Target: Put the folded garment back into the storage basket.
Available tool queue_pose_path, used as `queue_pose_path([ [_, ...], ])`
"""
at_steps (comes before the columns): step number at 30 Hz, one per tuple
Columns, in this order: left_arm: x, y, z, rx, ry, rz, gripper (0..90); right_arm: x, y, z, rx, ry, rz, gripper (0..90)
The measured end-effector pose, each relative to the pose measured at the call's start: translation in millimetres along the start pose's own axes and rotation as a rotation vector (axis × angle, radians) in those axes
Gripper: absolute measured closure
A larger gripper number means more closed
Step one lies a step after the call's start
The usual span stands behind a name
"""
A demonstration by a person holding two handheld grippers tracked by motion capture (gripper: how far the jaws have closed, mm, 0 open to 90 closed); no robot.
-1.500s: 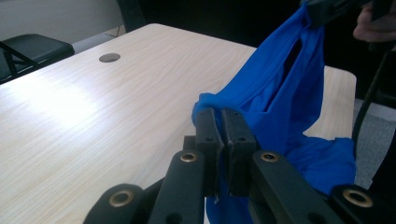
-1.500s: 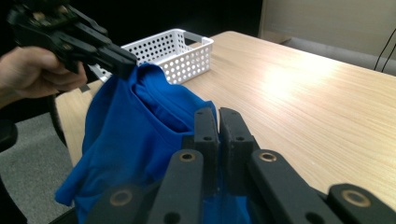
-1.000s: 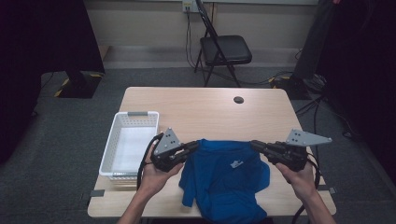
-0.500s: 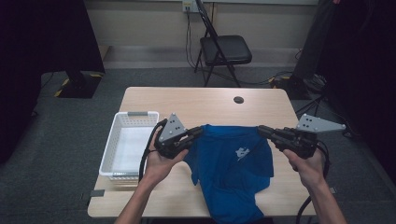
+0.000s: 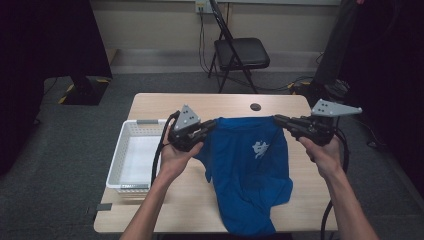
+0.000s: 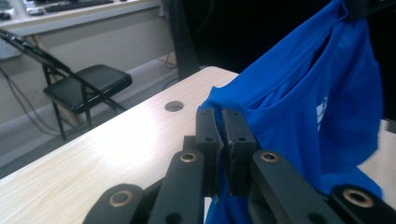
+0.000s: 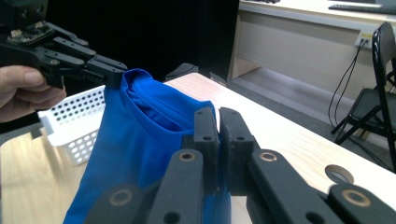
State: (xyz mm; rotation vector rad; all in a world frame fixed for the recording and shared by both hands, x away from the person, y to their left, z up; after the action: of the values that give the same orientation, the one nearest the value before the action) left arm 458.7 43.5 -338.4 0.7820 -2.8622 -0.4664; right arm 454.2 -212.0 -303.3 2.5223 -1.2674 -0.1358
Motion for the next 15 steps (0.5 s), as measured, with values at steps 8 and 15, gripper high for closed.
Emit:
queue_pose_path([
  [8,-49.4,-38.5,16.3,-0.021,0.119,-0.094,64.7,54.6,-63.1,15.8,-0.101,-0.114,0.23,62.6],
  [15,-16.1,-42.2,36.6,-0.057,0.075,0.004,52.4,36.9,-58.8,40.2,-0.122,-0.092,0.137,58.0],
])
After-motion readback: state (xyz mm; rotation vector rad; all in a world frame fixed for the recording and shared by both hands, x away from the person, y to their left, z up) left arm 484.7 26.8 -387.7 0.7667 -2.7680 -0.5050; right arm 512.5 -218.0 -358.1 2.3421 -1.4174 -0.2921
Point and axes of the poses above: each handheld gripper's, and its own axes: y roughly backward along the jaws, z roughly out of its underside, x roughly to its right, the point moved 7 cm from there along -y, roughly forward along the jaws, and after that the axes turned 14 degrees about z, right-handed, at the moved point
